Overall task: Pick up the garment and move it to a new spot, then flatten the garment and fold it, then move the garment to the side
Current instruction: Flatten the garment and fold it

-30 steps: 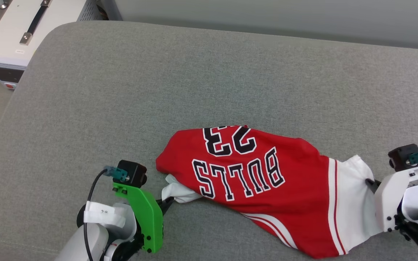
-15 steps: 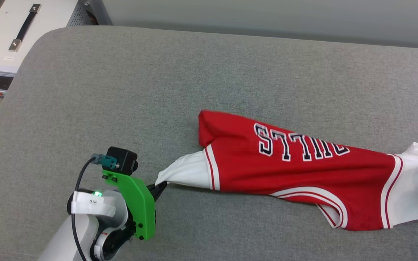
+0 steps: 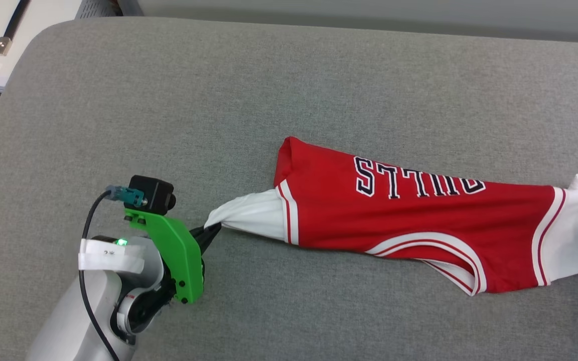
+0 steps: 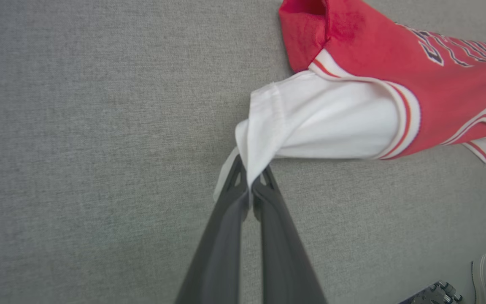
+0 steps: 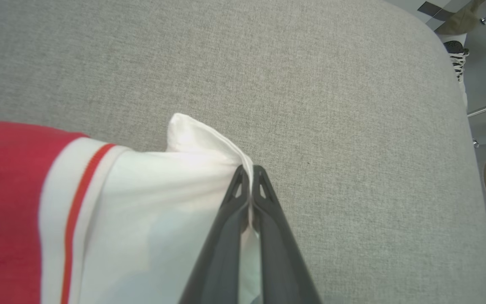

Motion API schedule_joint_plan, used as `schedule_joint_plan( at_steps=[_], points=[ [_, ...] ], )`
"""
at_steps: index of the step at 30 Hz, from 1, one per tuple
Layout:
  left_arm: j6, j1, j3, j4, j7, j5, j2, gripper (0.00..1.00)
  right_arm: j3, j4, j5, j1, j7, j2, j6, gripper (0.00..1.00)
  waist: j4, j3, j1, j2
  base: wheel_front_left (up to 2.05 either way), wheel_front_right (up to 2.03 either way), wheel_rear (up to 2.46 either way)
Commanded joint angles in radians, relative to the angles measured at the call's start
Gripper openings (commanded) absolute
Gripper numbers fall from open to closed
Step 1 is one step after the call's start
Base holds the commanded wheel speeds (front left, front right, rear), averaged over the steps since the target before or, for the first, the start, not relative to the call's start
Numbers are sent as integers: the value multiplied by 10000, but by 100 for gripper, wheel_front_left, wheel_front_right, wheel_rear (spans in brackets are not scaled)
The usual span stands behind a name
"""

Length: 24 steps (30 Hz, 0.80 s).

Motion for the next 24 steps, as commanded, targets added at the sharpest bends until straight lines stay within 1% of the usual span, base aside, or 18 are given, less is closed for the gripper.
schedule_joint_plan(
  at_steps=[1,8,11,14,15,16,17,18,24],
  points=[
    [-38,-270,82,126,-57,-24,56,0,-23,135,-178,-297,-264,45,-19,0,-41,194,0,0,0,0,0],
    [-191,-982,70,823,-320,31,-23,0,399,785,-601,-1159,-1155,295,-19,0,-245,592,0,0,0,0,0],
    [-296,-1343,58,1144,-820,187,-103,0,652,1095,-683,-1432,-1433,346,-19,0,-335,670,0,0,0,0,0],
    [-368,-1529,-96,1624,-938,287,-143,0,792,1400,-722,-1605,-1668,402,-19,0,-396,656,0,0,0,0,0],
    [-381,-1568,-153,1818,-952,324,-154,0,843,1522,-734,-1645,-1743,435,-19,33,-422,626,0,0,0,0,0],
    [-392,-1593,-198,1953,-978,358,-161,0,875,1614,-740,-1666,-1801,467,-19,91,-443,602,0,0,0,0,0],
    [-396,-1624,-245,2107,-1068,446,-158,47,894,1728,-712,-1686,-1870,518,-19,100,-463,557,0,0,0,0,0],
    [-389,-1635,-276,2233,-1145,512,-162,100,911,1813,-672,-1691,-1914,561,-19,100,-476,513,0,0,0,0,0],
    [-298,-1565,-241,2712,-1954,720,-279,100,920,1855,-338,-1539,-2569,601,-19,100,-496,83,0,0,0,0,0]
  ],
)
